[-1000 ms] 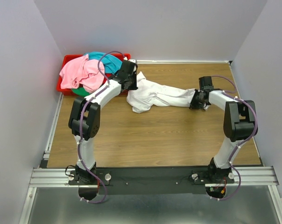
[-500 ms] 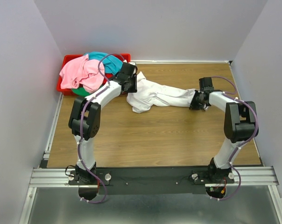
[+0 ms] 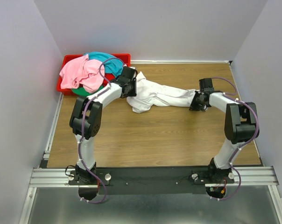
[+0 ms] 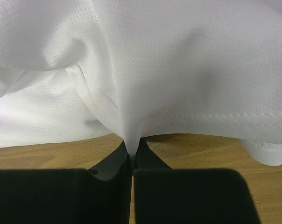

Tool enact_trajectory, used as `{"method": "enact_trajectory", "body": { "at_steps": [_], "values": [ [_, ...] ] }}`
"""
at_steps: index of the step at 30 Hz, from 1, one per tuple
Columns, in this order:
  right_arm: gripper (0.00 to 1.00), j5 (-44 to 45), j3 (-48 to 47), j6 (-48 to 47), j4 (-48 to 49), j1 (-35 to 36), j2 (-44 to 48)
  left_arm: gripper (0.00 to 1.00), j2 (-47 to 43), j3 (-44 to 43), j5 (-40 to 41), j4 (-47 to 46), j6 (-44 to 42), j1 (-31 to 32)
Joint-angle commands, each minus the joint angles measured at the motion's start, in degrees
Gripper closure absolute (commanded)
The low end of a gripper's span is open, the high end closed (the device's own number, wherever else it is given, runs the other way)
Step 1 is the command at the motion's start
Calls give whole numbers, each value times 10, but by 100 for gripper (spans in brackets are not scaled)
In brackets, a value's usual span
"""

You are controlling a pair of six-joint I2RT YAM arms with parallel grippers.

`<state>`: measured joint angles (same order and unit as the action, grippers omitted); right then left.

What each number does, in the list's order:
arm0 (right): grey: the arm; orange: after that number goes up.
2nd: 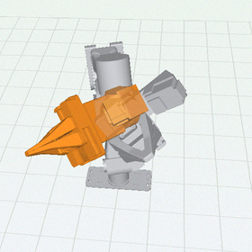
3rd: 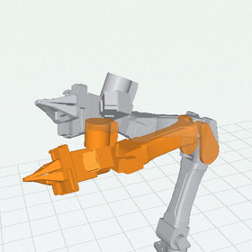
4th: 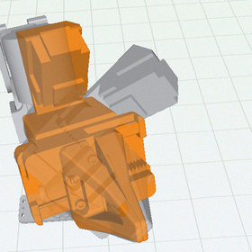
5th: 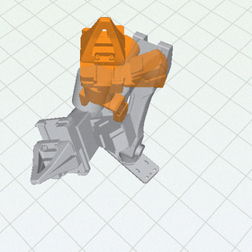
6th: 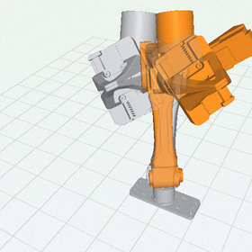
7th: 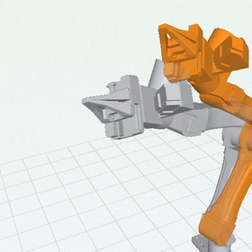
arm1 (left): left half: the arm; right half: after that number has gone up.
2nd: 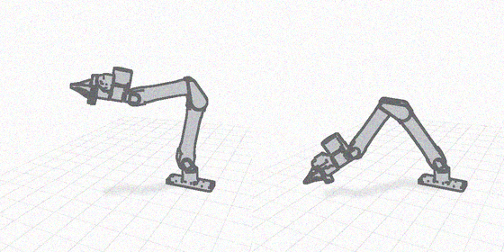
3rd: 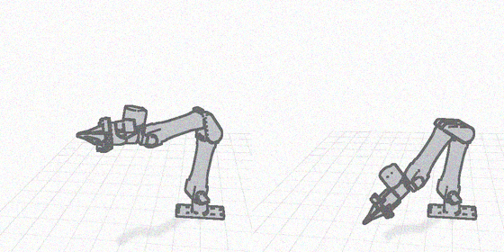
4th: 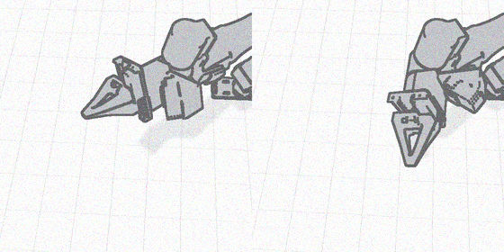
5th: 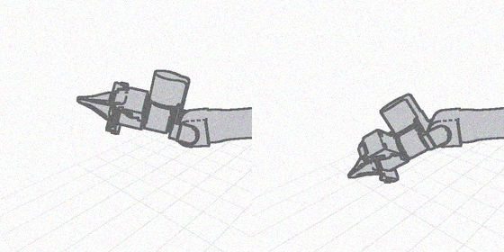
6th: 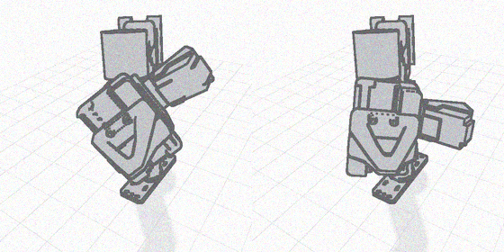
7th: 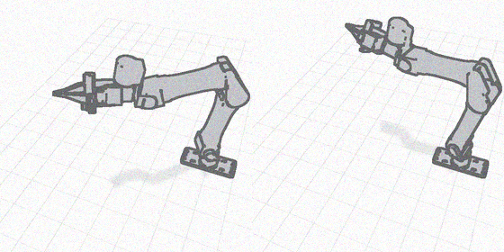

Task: Fold and stack the t-shirts
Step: Flatten the tshirt out

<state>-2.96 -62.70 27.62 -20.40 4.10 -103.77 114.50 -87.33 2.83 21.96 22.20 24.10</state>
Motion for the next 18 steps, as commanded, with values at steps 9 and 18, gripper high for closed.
{"method": "enact_trajectory", "body": {
  "at_steps": [9,18],
  "values": [
    [90,-6,16,3,-22,-3,0,61,-10,40,7,-9,15,-1],
    [90,-6,17,2,-22,-3,2,65,5,25,-12,-24,14,-1]
  ]
}}
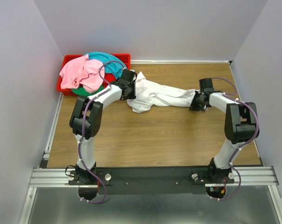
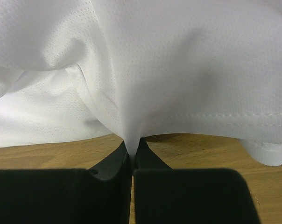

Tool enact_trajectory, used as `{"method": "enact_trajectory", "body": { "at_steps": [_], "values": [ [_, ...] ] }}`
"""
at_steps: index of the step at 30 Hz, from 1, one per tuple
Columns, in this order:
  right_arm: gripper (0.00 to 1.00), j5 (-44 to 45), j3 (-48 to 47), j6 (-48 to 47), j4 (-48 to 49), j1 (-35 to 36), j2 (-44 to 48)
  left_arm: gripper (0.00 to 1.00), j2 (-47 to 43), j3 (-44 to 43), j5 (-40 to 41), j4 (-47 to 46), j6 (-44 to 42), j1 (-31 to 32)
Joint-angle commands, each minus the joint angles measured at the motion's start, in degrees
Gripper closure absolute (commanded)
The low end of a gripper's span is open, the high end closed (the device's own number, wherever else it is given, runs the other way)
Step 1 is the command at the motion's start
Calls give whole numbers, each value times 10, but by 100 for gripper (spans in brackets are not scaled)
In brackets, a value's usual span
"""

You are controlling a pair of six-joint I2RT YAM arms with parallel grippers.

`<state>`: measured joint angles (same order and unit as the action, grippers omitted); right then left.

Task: Fold and stack the t-shirts
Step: Flatten the tshirt out

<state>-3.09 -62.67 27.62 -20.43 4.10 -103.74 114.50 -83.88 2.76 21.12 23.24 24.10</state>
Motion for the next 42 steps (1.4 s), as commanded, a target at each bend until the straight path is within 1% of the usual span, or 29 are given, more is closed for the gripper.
{"method": "enact_trajectory", "body": {
  "at_steps": [1,3,7,9,11,12,16,20,21,25,30,32,37,38,40,41,42],
  "values": [
    [90,-4,17,3,-22,-3,2,65,7,-13,-15,-16,3,-1],
    [90,-4,18,3,-22,-3,4,67,18,-23,-19,-16,4,-1],
    [90,-2,18,3,-22,-3,6,76,25,-30,-21,-15,2,-1],
    [90,-1,19,3,-22,-3,8,84,24,-30,-21,-15,0,-1],
    [94,-2,19,3,-22,-3,9,91,24,-29,-23,-15,-1,-1],
    [97,-5,18,2,-22,-3,9,100,24,-30,-22,-15,-2,-1],
    [98,-5,12,3,-23,-3,14,100,16,-35,-23,-14,-1,-1],
    [98,1,-3,-4,-30,-3,32,100,-8,-63,-25,-5,3,-4],
    [98,5,-9,-7,-32,-4,47,100,-22,-68,-43,-2,5,-5],
    [98,23,-24,-16,-51,-12,78,100,-53,-88,-54,2,11,-11],
    [99,49,-60,-30,-84,-29,118,100,-77,-129,-46,40,4,-12],
    [99,53,-69,-36,-91,-37,125,100,-92,-130,-45,42,4,-12],
    [99,80,-111,-55,-123,-39,161,100,-127,-153,-50,52,5,-17],
    [99,86,-131,-63,-128,-38,166,100,-141,-158,-52,51,4,-18],
    [99,102,-171,-77,-145,-57,180,100,-155,-203,-53,54,3,-26],
    [99,106,-185,-77,-146,-62,185,100,-155,-204,-52,54,0,-26],
    [99,109,-205,-84,-152,-67,188,100,-160,-239,-54,58,-7,-27]
  ]
}}
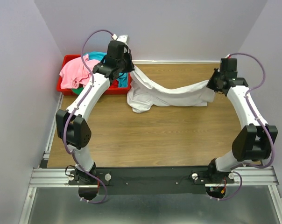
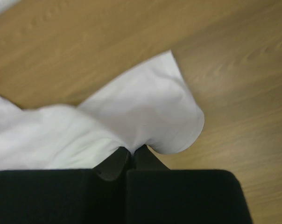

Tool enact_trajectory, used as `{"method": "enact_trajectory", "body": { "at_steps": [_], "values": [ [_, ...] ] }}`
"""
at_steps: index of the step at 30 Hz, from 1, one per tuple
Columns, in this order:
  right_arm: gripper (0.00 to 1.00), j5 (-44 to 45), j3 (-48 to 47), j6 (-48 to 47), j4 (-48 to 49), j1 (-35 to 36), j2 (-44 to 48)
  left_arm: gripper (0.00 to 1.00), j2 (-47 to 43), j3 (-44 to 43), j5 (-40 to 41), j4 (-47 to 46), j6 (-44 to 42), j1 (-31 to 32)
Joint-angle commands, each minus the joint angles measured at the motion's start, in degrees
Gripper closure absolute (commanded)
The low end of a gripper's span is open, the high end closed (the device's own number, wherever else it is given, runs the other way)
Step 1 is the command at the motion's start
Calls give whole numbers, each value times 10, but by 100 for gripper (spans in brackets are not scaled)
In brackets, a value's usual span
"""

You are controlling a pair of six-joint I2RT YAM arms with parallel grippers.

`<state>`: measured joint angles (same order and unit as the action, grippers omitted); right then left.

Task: Fold and stack the t-shirts
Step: Flatten the tshirt out

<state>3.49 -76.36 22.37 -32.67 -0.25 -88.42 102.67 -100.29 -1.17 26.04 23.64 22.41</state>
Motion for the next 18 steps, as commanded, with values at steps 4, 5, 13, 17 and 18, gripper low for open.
{"method": "enact_trajectory", "body": {
  "at_steps": [4,5,13,17,18],
  "values": [
    [99,53,-159,-44,-36,-59,50,100,-47,-166,-6,20,-46,-11],
    [99,57,-180,-50,-36,-62,51,100,-47,-181,-7,21,-50,-11],
    [99,113,-355,-87,-35,-66,75,100,-137,-207,-26,-40,-82,-11],
    [99,140,-396,-97,-32,-66,108,100,-222,-171,-32,-94,-95,-11],
    [99,143,-398,-98,-28,-66,115,100,-239,-147,-34,-106,-100,-11]
  ]
}}
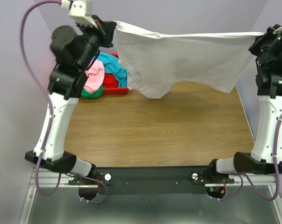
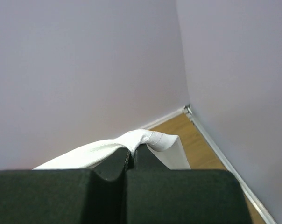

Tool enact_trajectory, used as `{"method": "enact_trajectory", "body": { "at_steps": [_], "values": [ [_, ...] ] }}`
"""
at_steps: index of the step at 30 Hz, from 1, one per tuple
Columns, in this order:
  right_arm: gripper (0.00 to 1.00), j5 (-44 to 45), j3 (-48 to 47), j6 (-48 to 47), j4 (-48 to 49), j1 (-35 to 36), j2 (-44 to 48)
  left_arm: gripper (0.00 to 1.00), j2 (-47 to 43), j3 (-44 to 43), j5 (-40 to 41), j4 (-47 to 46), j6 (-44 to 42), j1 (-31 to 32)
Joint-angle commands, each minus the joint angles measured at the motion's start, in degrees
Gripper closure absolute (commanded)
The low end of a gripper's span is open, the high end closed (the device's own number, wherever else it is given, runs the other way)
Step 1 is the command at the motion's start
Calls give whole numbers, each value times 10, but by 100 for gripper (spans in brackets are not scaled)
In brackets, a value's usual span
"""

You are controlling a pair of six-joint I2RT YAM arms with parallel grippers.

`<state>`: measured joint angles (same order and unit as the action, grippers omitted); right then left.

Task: Fold and stack the t-shirts
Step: Flatten the tshirt out

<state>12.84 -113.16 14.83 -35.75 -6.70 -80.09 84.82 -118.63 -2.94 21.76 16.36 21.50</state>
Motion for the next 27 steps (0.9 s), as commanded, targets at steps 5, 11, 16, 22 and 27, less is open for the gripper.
{"method": "enact_trajectory", "body": {
  "at_steps": [5,11,16,22,27],
  "values": [
    [99,77,-7,-39,41,-1,109,100,-157,100,-17,-136,-41,-1],
    [99,106,53,-61,82,-2,177,100,-186,101,-51,-161,-40,-1],
    [99,93,104,-45,87,-1,193,100,-162,104,-72,-164,-21,-1],
    [99,25,196,20,91,-1,172,100,-41,50,-127,-131,31,15],
    [99,8,257,35,114,-1,123,100,63,-22,-119,-81,17,22]
  ]
}}
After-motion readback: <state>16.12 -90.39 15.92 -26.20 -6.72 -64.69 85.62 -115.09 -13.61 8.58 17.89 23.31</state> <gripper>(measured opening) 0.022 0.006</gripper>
